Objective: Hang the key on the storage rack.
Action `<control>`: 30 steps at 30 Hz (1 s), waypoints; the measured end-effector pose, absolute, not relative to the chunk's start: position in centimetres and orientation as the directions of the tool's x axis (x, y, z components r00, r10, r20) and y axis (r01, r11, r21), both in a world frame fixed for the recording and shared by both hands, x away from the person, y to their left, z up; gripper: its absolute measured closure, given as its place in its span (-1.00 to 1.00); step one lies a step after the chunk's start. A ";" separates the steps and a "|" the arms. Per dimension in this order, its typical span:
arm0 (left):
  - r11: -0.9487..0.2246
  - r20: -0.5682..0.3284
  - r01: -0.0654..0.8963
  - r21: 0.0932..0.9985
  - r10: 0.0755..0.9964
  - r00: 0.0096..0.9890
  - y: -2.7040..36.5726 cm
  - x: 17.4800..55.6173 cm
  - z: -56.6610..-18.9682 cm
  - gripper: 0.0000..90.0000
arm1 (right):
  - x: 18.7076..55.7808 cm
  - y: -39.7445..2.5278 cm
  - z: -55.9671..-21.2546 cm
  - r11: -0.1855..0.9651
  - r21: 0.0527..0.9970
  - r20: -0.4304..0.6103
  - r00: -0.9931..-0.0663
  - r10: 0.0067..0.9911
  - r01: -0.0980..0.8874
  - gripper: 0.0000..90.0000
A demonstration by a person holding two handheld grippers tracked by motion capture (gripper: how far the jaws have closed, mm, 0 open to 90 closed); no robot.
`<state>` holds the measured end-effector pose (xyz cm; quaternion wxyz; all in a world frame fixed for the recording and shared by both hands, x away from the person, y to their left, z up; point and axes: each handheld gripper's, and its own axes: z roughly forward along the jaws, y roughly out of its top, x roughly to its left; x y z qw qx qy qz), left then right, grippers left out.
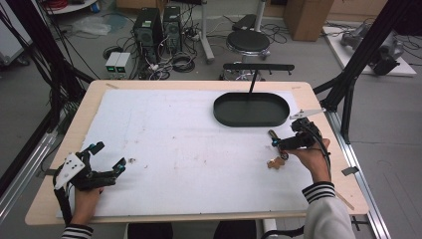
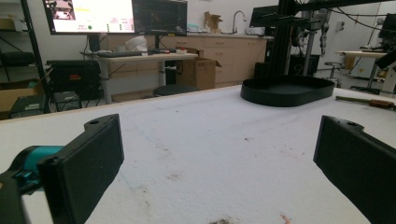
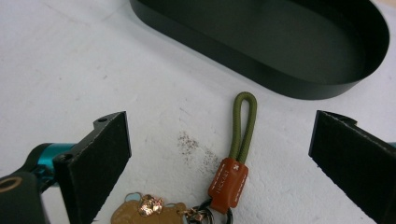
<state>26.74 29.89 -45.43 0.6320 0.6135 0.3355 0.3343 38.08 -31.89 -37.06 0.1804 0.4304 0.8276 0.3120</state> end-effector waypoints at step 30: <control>0.026 -0.015 -0.012 1.000 0.836 0.549 29.9 26.7 -45.4 -0.95 | 41.7 -31.7 -39.8 0.455 0.348 -0.005 -0.484 0.875 0.820 -0.86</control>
